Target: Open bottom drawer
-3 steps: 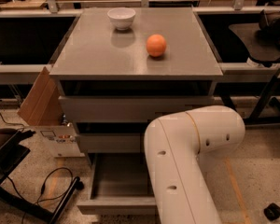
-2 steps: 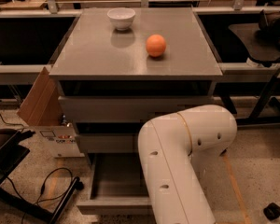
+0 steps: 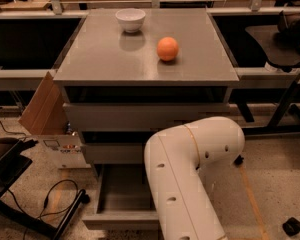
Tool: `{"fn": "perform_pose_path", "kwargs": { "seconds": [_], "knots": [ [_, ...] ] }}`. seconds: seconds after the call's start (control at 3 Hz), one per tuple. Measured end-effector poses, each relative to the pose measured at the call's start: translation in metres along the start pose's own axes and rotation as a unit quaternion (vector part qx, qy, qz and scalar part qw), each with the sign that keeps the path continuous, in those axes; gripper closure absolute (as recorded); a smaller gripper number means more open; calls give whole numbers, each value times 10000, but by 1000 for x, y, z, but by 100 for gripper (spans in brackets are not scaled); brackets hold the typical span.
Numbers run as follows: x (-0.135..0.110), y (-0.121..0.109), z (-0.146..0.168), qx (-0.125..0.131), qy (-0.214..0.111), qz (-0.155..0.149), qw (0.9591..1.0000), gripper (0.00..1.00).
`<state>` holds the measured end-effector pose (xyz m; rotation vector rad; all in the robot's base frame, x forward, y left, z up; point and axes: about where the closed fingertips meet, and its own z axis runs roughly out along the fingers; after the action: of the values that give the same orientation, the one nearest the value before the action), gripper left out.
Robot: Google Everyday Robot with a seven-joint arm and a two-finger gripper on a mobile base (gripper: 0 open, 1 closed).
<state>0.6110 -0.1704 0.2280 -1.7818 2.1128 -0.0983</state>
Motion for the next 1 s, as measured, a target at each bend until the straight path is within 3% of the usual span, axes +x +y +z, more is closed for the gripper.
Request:
{"fn": "perform_pose_path", "kwargs": {
  "seconds": [0.33,0.67,1.0],
  "knots": [
    [-24,6,43,-84,-50,-291,9995,100],
    [-31,25,88,-246,28,-380,9990,100],
    [-10,61,97,-472,91,-124,9988,100]
  ]
}}
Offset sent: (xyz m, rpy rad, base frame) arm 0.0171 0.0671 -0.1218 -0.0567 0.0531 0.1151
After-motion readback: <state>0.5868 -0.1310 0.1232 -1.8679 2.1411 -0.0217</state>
